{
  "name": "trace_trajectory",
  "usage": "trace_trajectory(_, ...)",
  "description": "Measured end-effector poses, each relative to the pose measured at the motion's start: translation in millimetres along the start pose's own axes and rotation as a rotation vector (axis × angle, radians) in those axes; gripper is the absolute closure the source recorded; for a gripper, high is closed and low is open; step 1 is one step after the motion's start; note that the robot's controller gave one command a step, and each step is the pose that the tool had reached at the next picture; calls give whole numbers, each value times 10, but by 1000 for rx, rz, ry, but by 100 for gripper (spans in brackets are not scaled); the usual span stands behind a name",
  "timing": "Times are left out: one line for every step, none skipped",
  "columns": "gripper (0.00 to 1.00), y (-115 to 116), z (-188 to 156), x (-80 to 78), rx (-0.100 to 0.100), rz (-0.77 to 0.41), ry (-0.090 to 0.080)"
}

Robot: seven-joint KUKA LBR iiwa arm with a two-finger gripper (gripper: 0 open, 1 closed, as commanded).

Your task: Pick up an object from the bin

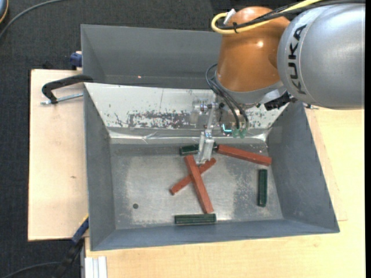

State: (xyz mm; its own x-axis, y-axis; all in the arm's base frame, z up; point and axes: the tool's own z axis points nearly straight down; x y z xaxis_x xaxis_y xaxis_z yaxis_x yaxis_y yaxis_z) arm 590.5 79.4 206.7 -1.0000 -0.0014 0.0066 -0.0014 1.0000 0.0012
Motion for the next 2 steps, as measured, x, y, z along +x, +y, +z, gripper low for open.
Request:
trace_trajectory(0,-86,1382,109,-1,-22,-4)
trace_trajectory(0,-36,1341,180,2,-393,-12)
